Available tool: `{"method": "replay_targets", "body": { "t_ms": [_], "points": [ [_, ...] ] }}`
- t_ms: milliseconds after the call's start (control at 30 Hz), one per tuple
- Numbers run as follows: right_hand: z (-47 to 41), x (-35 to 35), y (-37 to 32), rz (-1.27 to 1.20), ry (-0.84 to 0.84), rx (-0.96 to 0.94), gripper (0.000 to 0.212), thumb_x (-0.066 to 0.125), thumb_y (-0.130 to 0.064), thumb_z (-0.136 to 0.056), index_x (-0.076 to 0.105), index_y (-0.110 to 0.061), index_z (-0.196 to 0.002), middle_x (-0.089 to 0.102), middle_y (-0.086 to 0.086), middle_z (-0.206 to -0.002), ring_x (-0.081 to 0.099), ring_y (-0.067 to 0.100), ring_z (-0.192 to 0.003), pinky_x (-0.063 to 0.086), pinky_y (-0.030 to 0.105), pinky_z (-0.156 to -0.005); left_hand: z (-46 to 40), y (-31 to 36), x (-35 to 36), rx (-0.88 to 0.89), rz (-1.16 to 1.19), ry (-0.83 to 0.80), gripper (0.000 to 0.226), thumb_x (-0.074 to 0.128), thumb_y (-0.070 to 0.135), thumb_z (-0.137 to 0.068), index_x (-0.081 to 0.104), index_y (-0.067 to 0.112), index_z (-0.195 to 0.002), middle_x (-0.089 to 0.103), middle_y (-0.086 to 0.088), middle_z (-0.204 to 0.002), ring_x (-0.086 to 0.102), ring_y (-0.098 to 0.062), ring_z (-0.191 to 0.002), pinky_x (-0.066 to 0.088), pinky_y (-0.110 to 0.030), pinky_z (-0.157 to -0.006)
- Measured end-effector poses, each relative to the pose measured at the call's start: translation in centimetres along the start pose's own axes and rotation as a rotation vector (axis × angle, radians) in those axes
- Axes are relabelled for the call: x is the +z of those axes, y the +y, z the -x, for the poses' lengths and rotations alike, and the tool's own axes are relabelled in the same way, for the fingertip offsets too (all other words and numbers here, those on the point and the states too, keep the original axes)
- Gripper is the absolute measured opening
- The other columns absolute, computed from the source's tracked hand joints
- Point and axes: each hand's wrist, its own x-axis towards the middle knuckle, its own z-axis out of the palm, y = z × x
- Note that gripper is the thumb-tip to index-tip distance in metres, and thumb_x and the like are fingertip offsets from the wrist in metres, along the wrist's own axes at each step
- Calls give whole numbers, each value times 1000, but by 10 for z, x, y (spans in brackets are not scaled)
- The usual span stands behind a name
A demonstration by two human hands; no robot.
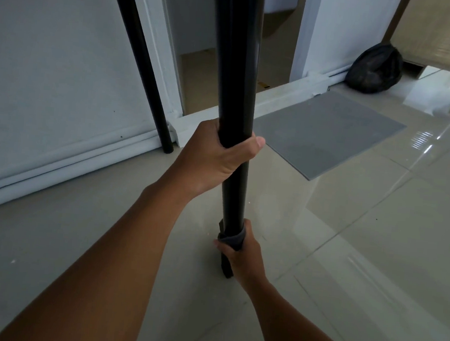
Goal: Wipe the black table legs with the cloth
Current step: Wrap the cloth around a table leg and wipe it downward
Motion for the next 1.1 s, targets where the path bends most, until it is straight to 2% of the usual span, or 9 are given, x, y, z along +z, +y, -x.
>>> {"method": "replay_targets", "body": {
  "t_ms": [133, 267, 367, 533, 700, 833, 933, 1000, 1100],
  "points": [
    [6, -1, -5, -20, -12, 52, 61, 78, -29, -80, 45, -39, -130, 68, -15, -111, 65, 4, -97, 50, 25, -74, 4, -1, -1, 2, -27, -63, 34, 68, 35, -89, 71, 1, -88, 68, -17, -91, 65, -15, -83, 56, -23, -71],
    [18, -2, -16, -29, 25, 91, 47, 73, -19, -83, 50, -52, -108, 66, -19, -100, 62, -6, -84, 42, 10, -59, 5, 4, -4, -28, -63, -98, 59, 62, 55, -76, 70, -1, -91, 68, -20, -95, 66, -19, -85, 58, -33, -77],
    [25, 1, -26, -36, 82, 111, 43, 71, -13, -87, 52, -50, -99, 64, -14, -104, 58, -2, -87, 41, 16, -61, 6, 6, -6, -39, -93, -117, 68, 59, 61, -72, 70, -3, -93, 68, -21, -97, 66, -21, -87, 57, -28, -73],
    [43, 15, -41, 27, 223, 181, 40, 52, -7, -97, 47, -23, -134, 65, 8, -115, 64, 23, -96, 49, 30, -71, 8, 11, -8, -55, -104, -132, 70, 58, 60, -73, 69, -6, -94, 68, -25, -99, 65, -27, -90, 49, -20, -70],
    [68, 20, -56, -8, 290, 182, 21, 48, -5, -95, 52, -24, -102, 66, 4, -101, 65, 23, -88, 58, 46, -78, 12, 12, -8, -87, -147, -98, 46, 66, 45, -91, 66, -1, -98, 67, -20, -93, 66, -30, -88, 49, -31, -73],
    [85, 20, -58, -17, 269, 176, 39, 39, 6, -88, 56, -28, -97, 65, -9, -92, 66, 18, -79, 52, 31, -62, 24, 10, -13, -97, -251, -147, 32, 61, 52, -93, 59, 26, -112, 59, 11, -102, 58, -2, -90, 40, -16, -71],
    [96, 18, -60, 36, 197, 139, 41, 42, 3, -91, 61, -32, -99, 67, -9, -96, 64, 1, -73, 45, 11, -55, 40, -1, -17, -129, -293, -184, 43, 61, 46, -96, 55, 25, -133, 44, 5, -134, 53, -12, -112, 41, -22, -83],
    [102, 19, -62, 87, 105, 88, 41, 46, 0, -94, 70, -28, -112, 66, -9, -97, 62, -9, -76, 40, 2, -62, 50, -7, -22, -172, -292, -177, 48, 60, 42, -98, 50, 21, -140, 37, 4, -142, 49, -15, -121, 41, -26, -92],
    [108, 22, -69, 138, -51, 37, 38, 51, 1, -90, 73, -20, -113, 72, -6, -97, 66, 5, -91, 49, 14, -81, 63, -15, -32, -228, -327, -223, 38, 56, 34, -102, 53, 21, -137, 37, 4, -143, 50, -17, -122, 42, -28, -95]
  ]
}}
